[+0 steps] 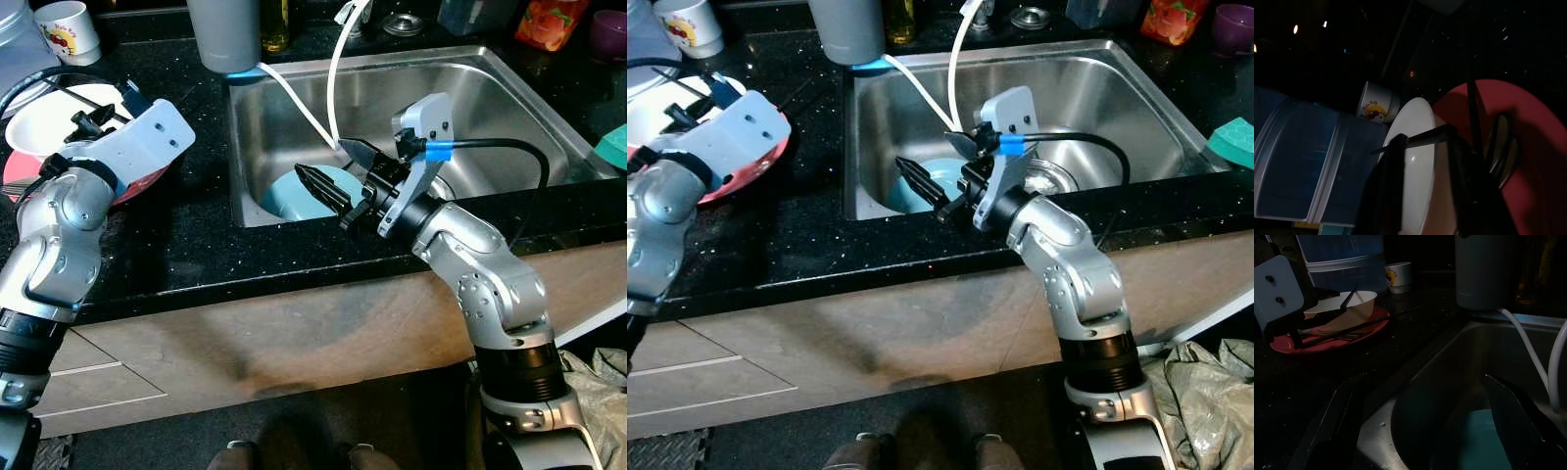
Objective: Kitchen organization
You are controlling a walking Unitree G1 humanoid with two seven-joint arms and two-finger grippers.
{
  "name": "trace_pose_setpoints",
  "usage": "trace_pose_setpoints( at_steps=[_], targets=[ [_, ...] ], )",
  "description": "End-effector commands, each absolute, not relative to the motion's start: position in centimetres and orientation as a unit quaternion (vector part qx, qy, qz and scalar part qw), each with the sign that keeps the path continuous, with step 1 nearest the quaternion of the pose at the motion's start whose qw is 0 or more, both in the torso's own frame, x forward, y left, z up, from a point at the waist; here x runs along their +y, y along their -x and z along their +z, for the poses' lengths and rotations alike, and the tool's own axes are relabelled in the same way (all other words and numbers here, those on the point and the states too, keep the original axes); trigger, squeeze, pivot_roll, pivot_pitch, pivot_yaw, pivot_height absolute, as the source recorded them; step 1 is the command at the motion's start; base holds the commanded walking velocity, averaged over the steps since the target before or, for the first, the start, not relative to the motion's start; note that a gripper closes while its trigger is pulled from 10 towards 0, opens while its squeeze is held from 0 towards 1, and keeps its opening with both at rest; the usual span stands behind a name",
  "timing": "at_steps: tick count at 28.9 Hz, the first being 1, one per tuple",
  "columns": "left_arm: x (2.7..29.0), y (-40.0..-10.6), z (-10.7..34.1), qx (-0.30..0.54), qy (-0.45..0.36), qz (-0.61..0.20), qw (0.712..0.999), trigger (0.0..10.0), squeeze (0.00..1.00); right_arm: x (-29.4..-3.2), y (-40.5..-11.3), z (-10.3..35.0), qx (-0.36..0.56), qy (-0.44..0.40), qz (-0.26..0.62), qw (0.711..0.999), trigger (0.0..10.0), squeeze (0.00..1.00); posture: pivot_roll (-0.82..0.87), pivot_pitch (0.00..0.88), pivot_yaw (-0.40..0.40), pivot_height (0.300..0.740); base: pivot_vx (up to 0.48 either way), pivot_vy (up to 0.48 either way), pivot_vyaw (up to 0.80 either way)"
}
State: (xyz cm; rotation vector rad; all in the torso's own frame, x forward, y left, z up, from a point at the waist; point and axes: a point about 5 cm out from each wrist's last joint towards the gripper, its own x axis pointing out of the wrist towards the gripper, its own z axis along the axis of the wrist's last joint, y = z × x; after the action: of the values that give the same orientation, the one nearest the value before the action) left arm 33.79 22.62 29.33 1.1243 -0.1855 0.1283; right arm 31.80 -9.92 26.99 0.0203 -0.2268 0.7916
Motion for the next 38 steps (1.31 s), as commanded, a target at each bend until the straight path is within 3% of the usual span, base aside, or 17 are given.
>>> trace_pose_setpoints(
  at_steps=[1,2,16,17,19,20,38],
  targets=[
    [22.9,-33.9,29.0,-0.080,-0.536,0.061,0.838,0.0,0.00,-9.7,-31.5,26.7,-0.104,-0.005,0.391,0.915,10.0,0.00,0.02,0.196,0.003,0.740,0.000,0.000,0.00],
    [23.0,-34.0,29.0,-0.079,-0.541,0.066,0.835,10.0,0.00,-9.7,-31.5,26.7,-0.104,-0.005,0.390,0.915,10.0,0.00,0.02,0.196,0.003,0.740,0.000,0.000,0.00],
    [23.2,-34.3,29.1,-0.083,-0.536,0.064,0.838,10.0,0.00,-9.8,-31.5,26.7,-0.105,-0.005,0.389,0.915,10.0,0.00,0.02,0.197,0.006,0.740,0.000,0.000,0.00],
    [23.2,-34.3,29.1,-0.084,-0.535,0.064,0.838,4.7,0.00,-9.8,-31.5,26.7,-0.105,-0.005,0.389,0.915,10.0,0.00,0.02,0.197,0.006,0.740,0.000,0.000,0.00],
    [23.1,-34.2,29.3,-0.090,-0.534,0.064,0.838,4.2,0.00,-9.8,-31.5,26.7,-0.105,-0.005,0.389,0.915,10.0,0.00,0.02,0.197,0.005,0.740,0.000,0.000,0.00],
    [23.1,-34.2,29.4,-0.092,-0.534,0.065,0.838,0.3,0.00,-9.8,-31.5,26.7,-0.105,-0.005,0.389,0.915,10.0,0.00,0.02,0.197,0.005,0.740,0.000,0.000,0.00],
    [22.6,-33.8,31.3,-0.150,-0.523,0.084,0.835,0.0,0.00,-9.8,-31.5,26.7,-0.104,-0.004,0.391,0.915,10.0,0.00,0.02,0.195,0.008,0.740,0.000,0.000,0.00]
  ],
)
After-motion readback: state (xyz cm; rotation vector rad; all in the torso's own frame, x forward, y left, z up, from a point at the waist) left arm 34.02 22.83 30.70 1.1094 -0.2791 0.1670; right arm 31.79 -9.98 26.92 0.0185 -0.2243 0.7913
